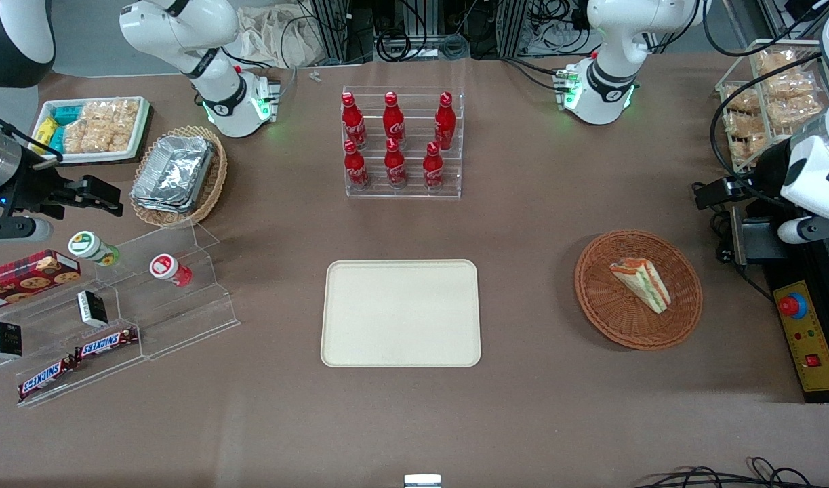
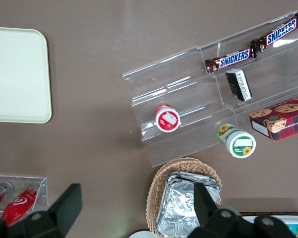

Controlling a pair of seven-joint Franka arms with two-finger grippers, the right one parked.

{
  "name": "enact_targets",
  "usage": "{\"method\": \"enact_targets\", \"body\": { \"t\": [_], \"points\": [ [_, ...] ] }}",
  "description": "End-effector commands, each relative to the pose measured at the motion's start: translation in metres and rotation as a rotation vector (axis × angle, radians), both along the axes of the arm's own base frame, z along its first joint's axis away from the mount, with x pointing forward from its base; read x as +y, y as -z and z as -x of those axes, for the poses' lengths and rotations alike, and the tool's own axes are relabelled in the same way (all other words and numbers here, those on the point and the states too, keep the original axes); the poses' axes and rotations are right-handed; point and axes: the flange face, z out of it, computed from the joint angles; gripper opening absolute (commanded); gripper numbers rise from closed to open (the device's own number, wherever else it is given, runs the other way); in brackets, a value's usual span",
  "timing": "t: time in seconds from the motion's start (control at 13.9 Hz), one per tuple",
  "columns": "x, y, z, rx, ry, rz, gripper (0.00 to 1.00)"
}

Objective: Place sandwich from basket to tray
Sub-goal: 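Move the left gripper over the wicker basket holding the sandwich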

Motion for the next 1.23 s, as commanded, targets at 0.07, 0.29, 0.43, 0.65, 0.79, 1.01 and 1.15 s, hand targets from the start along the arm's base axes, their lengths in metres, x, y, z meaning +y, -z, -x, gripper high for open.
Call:
{"method": "enact_targets", "body": {
  "t": [0.07,0.29,0.43,0.65,0.79,1.01,1.15],
  "points": [
    [0.000,-0.010,0.002,-0.010,0.006,-0.012,1.00],
    [-0.004,-0.009,0.002,-0.001,0.004,-0.013,1.00],
    [0.000,-0.008,0.003,0.008,-0.029,0.000,1.00],
    [0.017,-0.002,-0.001,0.017,-0.250,-0.013,1.00],
    [0.020,0.019,-0.010,0.027,-0.313,-0.006,1.00],
    [0.034,0.073,-0.012,0.039,-0.449,-0.031,1.00],
    [0.035,0.120,-0.012,0.021,-0.537,-0.038,1.00]
  ]
}}
